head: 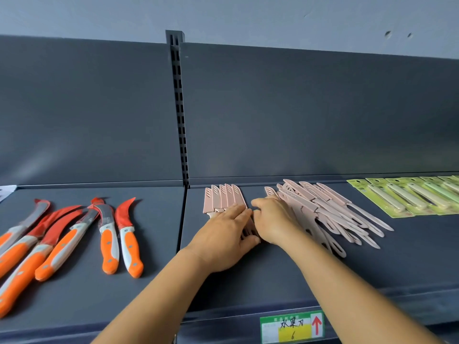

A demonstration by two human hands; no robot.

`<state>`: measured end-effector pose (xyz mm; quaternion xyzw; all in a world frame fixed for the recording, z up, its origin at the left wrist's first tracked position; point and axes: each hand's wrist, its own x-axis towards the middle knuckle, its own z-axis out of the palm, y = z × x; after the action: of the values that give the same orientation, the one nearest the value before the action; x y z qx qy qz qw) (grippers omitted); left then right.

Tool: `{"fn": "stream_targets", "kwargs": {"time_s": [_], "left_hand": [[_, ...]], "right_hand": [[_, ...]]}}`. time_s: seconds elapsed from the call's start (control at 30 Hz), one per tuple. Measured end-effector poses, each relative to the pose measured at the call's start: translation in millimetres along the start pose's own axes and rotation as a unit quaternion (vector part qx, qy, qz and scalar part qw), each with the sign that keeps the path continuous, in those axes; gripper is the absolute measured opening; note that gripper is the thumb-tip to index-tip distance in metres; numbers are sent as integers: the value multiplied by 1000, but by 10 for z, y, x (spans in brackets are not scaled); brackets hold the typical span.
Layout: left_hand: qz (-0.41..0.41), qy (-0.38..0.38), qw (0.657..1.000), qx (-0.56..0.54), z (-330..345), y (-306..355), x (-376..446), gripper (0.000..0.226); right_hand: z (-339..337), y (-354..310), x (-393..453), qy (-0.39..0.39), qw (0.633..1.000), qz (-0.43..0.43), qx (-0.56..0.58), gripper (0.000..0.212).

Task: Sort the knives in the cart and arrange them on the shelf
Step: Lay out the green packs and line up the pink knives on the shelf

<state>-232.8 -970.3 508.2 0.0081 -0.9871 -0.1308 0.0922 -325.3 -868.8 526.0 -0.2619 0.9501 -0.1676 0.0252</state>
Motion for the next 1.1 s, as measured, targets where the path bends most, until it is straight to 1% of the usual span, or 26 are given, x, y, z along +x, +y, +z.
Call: {"fn": "stream_targets", "kwargs": {"time_s": [0.07,0.1,0.2,0.3,0.4,0.53,0.57,0.63,0.67,0.73,0.77,0.93,1.1], "left_hand": [[-9,-24,999,23,-13,53,30,65],[-16,-36,999,32,-8,71,45,65],[-32,-44,998,44,28,96,73,61],[-37,-38,998,44,51,101,74,56],[-34,-35,998,46,64,88,57,56],[-39,-29,998,27,78,78,43,56],[-41,-29,999,22,81,77,45,56],[-45,-29,998,17,92,68,47,57],[-45,-27,998,15,96,64,49,56],[-42,-21,999,13,97,60,47,52],[-40,-19,999,14,98,59,49,51],[-35,-16,999,5,96,53,60,52],[-38,-18,999,-5,91,49,57,52]], "right_hand": [[-56,132,-78,-6,998,-2,-62,36],[-70,191,-110,-12,996,1,-91,37],[-77,311,-160,-29,991,10,-132,30],[-69,342,-173,-39,992,-4,-120,33],[-51,308,-149,-31,996,-16,-84,36],[-61,244,-102,-19,999,-11,-42,42],[-68,211,-91,-18,999,-11,-33,40],[-63,145,-61,-13,1000,-11,-19,23],[-54,120,-43,-8,1000,-10,-10,22],[-9,87,-6,-3,1000,-8,14,29],[7,74,2,0,1000,-12,22,29],[8,38,-7,-3,1000,-16,20,19],[31,64,-31,-12,999,-26,37,24]]}}
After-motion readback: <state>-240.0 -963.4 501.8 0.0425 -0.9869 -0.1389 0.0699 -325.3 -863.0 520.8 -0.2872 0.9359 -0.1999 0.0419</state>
